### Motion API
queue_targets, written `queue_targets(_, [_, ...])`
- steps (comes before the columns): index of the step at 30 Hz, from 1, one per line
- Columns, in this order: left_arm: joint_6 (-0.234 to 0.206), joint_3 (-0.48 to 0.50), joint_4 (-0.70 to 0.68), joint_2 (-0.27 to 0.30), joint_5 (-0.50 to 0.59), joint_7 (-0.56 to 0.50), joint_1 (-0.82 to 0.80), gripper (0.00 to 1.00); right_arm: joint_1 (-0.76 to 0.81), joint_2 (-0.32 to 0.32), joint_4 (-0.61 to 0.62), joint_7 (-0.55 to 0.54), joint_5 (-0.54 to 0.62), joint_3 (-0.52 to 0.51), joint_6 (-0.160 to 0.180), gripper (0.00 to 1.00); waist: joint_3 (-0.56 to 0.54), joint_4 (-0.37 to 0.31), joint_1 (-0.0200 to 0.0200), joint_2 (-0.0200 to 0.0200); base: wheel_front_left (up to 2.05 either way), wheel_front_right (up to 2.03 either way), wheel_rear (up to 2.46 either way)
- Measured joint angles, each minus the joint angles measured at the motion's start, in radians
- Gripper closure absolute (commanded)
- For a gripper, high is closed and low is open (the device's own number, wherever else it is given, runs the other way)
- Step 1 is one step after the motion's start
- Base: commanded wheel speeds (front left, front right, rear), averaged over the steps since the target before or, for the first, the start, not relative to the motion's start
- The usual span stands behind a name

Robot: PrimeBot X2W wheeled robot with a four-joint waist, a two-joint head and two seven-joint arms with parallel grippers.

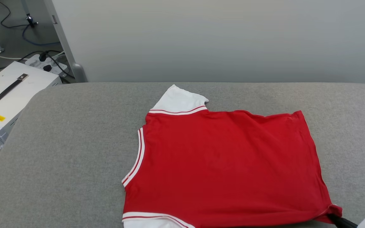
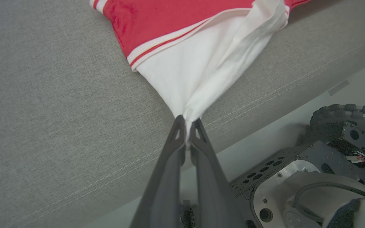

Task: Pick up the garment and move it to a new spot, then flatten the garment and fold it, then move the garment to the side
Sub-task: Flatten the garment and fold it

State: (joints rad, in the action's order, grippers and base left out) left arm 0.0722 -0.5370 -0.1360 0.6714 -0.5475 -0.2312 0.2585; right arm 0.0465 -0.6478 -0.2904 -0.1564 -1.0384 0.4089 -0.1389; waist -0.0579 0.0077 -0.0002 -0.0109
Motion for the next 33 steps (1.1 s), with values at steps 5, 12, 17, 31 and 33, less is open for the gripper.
queue_targets(5, [-0.012,0.015,-0.039,0.013,-0.007,0.005,0.016,1.00,0.079,-0.003,0.070,-0.037,0.001,-0.073,0.000,1.00,-0.002,-0.006,0.0000,0.0000,0.00,0.00,0.00])
queue_targets(12, [-0.044,0.056,-0.040,-0.013,0.029,0.080,-0.046,1.00,0.098,0.019,0.172,-0.069,0.030,-0.165,0.000,1.00,0.025,-0.016,0.0001,0.0000,0.00,0.00,0.00])
queue_targets(17, [-0.060,0.067,-0.025,-0.047,0.073,0.121,-0.151,1.00,0.091,0.038,0.216,-0.100,0.073,-0.217,0.000,1.00,0.060,-0.020,0.0001,0.0000,0.00,0.00,0.00])
queue_targets(31, [-0.028,0.063,0.188,-0.120,0.127,0.182,-0.437,1.00,-0.090,0.135,0.177,-0.207,0.225,-0.272,0.000,1.00,0.190,-0.027,0.0001,0.0000,0.00,0.00,0.00])
queue_targets(33, [-0.017,0.053,0.226,-0.132,0.131,0.182,-0.470,1.00,-0.112,0.143,0.160,-0.221,0.243,-0.275,0.000,1.00,0.205,-0.026,0.0002,0.0000,0.00,0.00,0.00])
